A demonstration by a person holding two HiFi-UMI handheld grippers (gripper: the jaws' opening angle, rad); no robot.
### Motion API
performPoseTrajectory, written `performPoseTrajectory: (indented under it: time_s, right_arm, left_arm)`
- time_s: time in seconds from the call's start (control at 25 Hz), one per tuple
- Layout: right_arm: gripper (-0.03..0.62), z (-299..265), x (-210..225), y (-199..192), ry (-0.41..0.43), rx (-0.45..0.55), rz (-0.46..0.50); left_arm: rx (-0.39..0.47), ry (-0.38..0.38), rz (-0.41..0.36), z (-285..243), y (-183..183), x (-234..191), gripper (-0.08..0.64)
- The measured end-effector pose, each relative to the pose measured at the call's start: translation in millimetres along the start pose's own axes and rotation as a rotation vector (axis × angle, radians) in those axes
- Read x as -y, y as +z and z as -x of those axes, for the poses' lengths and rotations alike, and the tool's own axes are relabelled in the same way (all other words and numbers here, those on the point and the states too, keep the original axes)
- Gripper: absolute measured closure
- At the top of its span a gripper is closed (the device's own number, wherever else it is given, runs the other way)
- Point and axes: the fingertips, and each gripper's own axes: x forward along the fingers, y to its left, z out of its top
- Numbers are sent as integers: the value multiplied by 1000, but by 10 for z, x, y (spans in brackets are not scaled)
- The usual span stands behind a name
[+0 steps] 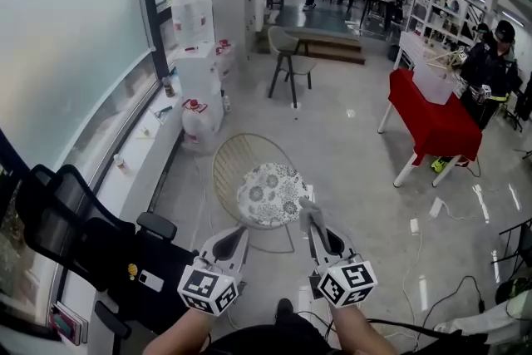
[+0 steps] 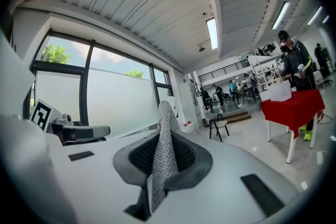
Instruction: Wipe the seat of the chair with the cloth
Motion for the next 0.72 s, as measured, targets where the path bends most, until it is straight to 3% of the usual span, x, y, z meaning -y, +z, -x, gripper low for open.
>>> performPoseTrajectory:
  time_s: [0.44, 0.72]
  right_arm:
    - [568, -532, 918, 189, 80, 0, -8]
    - [568, -866, 1049, 288, 98, 2, -12]
  left_arm:
    - [-24, 44, -32, -930, 153, 136, 554]
    - [-36, 98, -6, -1183, 178, -121, 554]
